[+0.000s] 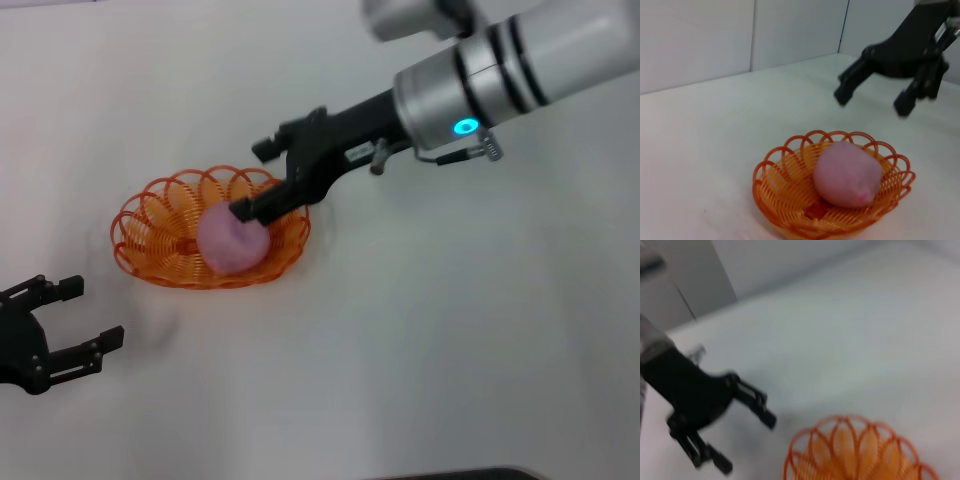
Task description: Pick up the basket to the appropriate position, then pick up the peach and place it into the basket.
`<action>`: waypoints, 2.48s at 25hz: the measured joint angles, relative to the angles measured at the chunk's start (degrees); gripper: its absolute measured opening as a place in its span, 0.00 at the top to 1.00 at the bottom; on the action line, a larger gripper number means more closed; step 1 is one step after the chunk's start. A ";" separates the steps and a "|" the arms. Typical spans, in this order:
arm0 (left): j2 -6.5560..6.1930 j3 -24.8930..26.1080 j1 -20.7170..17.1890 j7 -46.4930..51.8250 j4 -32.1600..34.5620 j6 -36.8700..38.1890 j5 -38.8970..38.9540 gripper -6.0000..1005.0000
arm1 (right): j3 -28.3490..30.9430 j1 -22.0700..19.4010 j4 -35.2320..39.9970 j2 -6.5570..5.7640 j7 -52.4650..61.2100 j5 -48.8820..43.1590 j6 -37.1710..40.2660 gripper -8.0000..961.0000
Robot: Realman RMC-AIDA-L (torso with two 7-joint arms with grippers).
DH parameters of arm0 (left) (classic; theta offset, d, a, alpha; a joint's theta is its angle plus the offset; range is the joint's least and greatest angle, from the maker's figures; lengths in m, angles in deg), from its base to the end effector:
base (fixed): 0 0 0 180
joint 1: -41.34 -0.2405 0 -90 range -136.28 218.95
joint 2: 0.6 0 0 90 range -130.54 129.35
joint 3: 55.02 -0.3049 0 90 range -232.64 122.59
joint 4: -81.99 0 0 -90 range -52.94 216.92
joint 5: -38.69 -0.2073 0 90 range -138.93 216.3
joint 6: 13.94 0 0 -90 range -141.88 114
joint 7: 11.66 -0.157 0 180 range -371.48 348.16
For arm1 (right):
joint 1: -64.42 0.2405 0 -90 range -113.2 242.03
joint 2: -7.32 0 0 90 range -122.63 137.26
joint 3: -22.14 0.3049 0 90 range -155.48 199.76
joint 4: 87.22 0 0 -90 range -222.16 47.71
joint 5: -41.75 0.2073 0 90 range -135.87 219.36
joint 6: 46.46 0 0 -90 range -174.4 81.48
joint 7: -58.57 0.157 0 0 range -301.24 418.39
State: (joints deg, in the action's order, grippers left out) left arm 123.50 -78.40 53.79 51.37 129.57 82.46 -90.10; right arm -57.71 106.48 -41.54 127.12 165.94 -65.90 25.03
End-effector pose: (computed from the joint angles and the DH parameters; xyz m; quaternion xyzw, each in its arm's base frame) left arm -0.3889 0.2303 -0.0262 -0.9327 -0.2365 -0.1716 0.2113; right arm 0.1741 0.3929 -0.1142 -0.9770 0.1885 0.0951 0.0284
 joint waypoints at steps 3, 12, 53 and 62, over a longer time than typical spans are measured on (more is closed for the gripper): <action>-0.02 0.01 0.16 0.50 0.07 0.14 0.06 0.18 | 2.98 -4.83 3.40 -0.03 -5.17 3.46 2.35 0.00; -0.08 0.14 0.20 0.61 0.07 0.08 0.12 0.18 | 12.57 -16.48 4.31 -0.17 -18.84 4.68 9.22 0.00; -0.08 0.53 0.08 0.60 -0.30 0.04 -0.07 0.18 | 25.18 -27.08 -16.15 -0.28 -54.92 6.56 12.32 0.00; -0.08 0.52 0.03 0.60 -0.30 0.02 0.04 0.18 | 25.19 -26.95 -16.13 -0.28 -54.89 6.87 12.27 0.00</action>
State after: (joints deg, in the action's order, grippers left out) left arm 123.42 -77.87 53.82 51.97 129.28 82.48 -90.06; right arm -32.52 79.53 -57.68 126.85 111.05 -59.03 37.31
